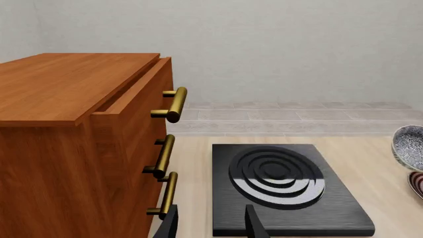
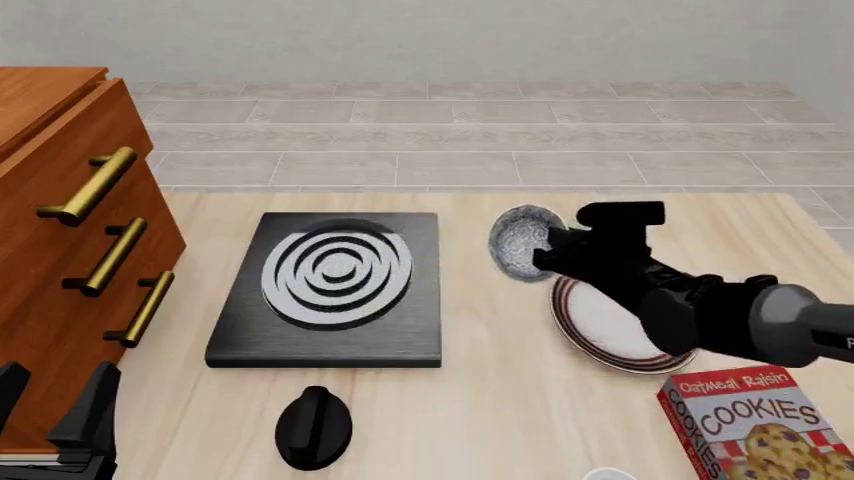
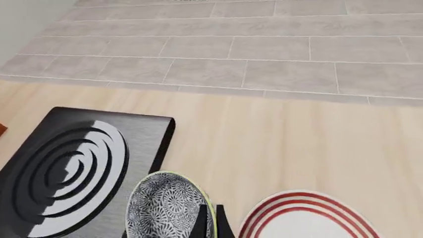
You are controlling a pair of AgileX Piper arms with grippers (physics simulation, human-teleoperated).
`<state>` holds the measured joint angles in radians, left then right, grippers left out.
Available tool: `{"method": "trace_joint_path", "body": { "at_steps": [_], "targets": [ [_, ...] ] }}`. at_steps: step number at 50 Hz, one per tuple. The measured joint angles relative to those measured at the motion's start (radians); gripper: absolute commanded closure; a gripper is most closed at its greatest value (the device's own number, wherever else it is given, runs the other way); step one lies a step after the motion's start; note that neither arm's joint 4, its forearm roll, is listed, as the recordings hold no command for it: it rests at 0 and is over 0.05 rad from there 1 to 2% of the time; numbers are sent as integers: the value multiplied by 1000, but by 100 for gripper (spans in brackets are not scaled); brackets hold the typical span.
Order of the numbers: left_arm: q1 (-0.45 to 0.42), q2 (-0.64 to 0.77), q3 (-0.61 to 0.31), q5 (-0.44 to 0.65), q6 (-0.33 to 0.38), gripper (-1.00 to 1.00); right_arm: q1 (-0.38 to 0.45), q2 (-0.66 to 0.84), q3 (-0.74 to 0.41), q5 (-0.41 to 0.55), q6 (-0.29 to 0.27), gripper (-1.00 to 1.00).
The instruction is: Pick the akita bowl on the stove and place it on the plate.
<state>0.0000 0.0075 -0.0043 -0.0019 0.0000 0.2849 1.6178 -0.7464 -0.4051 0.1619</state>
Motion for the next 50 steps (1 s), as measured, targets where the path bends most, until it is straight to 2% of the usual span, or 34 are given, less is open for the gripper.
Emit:
{"method": "trace_joint_path", "body": {
  "at_steps": [13,31,50],
  "targets": [
    [0,0,0,0,0,-100,-117,-75,121,-38,-4,100],
    [0,0,0,0,0,-100,-239,-128,245,-100,-7,100],
    [0,0,0,0,0,-100,-296,-40,292,-182,-35,100]
  ]
}}
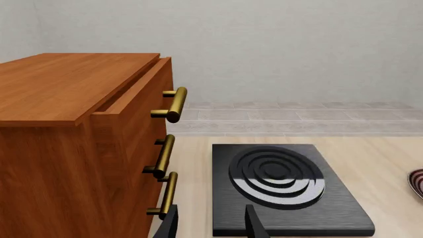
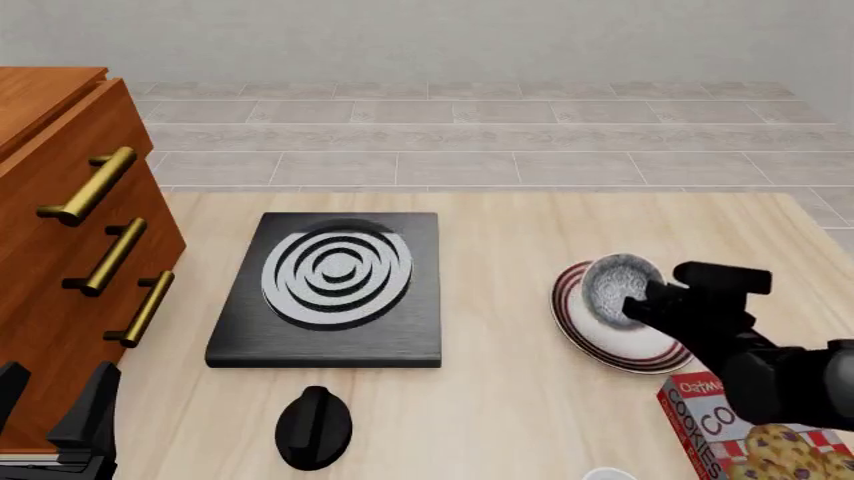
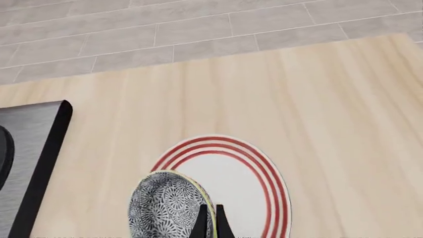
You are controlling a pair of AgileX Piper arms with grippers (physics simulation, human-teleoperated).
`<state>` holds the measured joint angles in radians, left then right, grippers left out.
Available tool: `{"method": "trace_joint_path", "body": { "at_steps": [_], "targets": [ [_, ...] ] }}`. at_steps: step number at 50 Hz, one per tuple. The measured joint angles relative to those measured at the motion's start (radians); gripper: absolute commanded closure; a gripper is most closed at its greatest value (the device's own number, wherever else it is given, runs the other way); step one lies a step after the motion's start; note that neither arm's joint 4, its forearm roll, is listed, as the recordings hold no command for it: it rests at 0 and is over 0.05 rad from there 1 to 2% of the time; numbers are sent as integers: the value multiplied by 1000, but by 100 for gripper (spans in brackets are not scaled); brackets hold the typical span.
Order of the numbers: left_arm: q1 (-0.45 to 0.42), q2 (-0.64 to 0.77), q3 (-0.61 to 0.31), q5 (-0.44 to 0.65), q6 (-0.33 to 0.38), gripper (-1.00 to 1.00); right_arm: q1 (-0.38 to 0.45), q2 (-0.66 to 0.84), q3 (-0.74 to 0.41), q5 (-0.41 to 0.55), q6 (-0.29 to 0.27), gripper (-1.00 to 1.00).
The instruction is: Pick the akita bowl on the stove and place it on the plate.
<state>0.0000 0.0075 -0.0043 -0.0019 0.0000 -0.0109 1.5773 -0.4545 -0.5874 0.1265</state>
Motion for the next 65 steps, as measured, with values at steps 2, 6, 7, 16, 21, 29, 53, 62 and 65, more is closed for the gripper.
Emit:
{"method": "trace_joint_path", "body": {
  "at_steps": [2,6,7,16,21,29,53,62,65],
  "targets": [
    [0,0,0,0,0,-100,-3,11,-2,-3,-6,100],
    [0,0,0,0,0,-100,-7,32,-8,-6,-19,100],
    [0,0,0,0,0,-100,-9,37,-9,-7,-22,100],
    [0,0,0,0,0,-100,-22,70,-20,-8,-43,100],
    [0,0,0,0,0,-100,-26,87,-28,-6,-50,100],
    [0,0,0,0,0,-100,-31,115,-41,-3,-61,100],
    [0,0,0,0,0,-100,-45,161,-50,-15,-90,-100],
    [0,0,0,0,0,-100,-50,161,-48,-21,-82,-100],
    [0,0,0,0,0,-100,-55,156,-45,-24,-82,-100]
  ]
}}
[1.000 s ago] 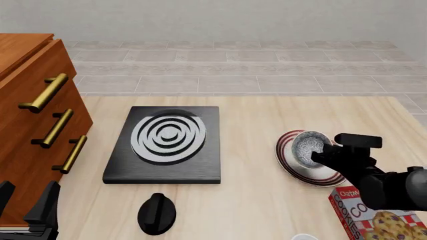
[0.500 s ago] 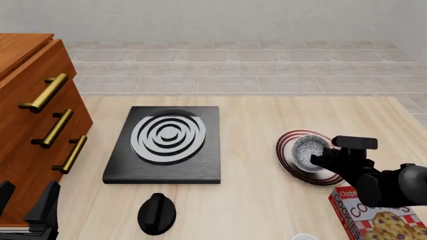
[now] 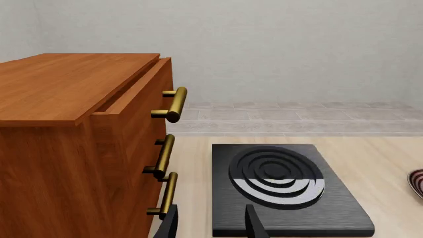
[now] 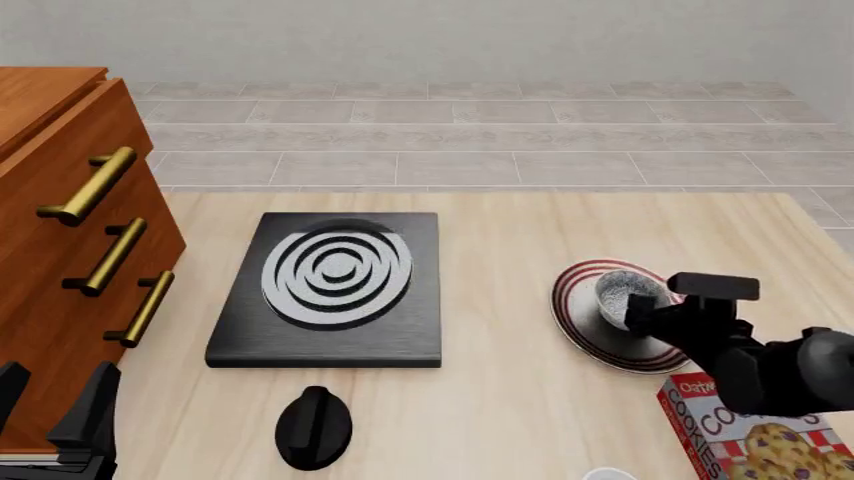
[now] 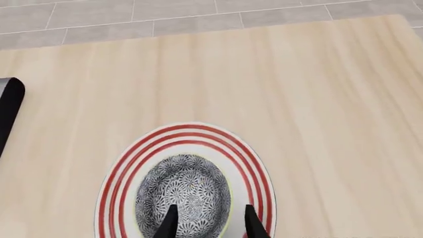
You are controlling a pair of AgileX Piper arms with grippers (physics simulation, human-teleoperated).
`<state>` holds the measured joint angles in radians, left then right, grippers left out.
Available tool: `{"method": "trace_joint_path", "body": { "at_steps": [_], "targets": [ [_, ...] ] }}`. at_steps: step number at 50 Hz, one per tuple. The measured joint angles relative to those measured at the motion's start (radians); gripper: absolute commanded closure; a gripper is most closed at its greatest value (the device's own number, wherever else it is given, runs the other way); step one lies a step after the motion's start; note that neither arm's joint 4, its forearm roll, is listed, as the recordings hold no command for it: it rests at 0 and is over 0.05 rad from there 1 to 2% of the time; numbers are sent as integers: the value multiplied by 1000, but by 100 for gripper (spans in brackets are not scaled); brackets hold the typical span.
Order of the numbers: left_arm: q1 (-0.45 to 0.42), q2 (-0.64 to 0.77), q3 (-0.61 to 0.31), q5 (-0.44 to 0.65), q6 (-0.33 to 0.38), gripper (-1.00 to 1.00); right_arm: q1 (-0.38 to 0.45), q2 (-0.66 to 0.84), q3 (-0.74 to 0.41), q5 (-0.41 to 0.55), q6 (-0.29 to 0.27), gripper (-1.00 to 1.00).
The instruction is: Pick the akita bowl on the stove and place it on the plate.
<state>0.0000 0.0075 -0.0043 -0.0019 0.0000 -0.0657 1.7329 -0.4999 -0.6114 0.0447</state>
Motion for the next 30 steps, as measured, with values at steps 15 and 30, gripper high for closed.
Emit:
{"method": "trace_joint_path", "body": {
  "at_steps": [15,30],
  "targets": [
    [0,0,0,0,0,-100,-20,-50,19,-3,1,-100],
    [0,0,0,0,0,-100,-17,-138,49,5,2,-100]
  ]
}}
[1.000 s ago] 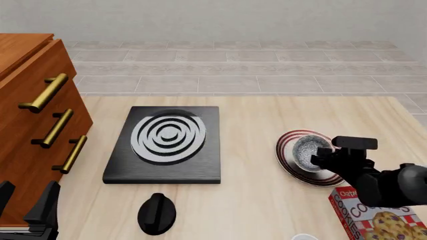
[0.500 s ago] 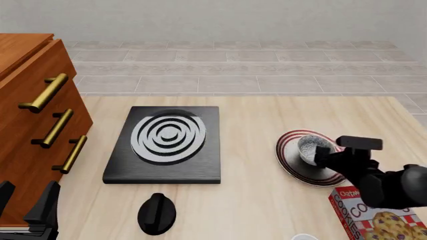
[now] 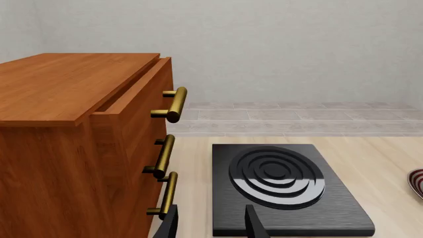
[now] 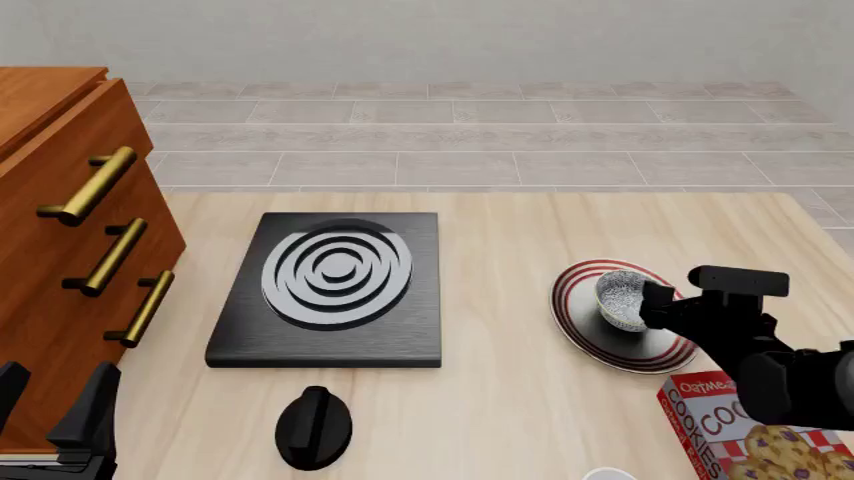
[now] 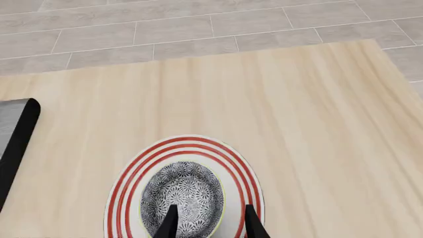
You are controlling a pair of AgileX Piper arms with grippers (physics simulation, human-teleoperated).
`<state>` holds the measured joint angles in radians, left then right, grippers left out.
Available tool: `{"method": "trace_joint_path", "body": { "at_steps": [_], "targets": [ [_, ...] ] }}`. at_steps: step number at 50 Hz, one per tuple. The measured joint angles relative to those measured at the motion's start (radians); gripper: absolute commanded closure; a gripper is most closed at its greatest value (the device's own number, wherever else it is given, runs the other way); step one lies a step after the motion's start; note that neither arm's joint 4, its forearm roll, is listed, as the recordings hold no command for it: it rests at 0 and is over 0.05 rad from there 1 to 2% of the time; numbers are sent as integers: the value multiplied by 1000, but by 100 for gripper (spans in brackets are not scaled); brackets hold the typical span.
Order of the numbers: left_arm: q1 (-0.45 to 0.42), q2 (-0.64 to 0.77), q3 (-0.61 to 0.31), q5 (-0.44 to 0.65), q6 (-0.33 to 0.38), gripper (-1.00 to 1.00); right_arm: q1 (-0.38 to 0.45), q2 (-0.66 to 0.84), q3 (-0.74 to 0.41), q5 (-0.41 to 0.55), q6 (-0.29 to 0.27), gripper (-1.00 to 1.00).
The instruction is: Pick the akita bowl on the stove and place it on the plate.
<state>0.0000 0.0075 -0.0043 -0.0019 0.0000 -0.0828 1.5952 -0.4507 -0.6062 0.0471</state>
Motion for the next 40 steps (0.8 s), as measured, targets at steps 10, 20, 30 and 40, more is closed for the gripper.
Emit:
{"method": "trace_joint_path", "body": {
  "at_steps": [10,20,30,40],
  "targets": [
    [0,0,0,0,0,-100,5,-65,19,12,-7,-100],
    [0,0,0,0,0,-100,16,-155,47,37,-35,-100],
    [0,0,0,0,0,-100,41,-285,69,105,-46,-100],
    [0,0,0,0,0,-100,77,-419,80,192,-46,-100]
  ]
}}
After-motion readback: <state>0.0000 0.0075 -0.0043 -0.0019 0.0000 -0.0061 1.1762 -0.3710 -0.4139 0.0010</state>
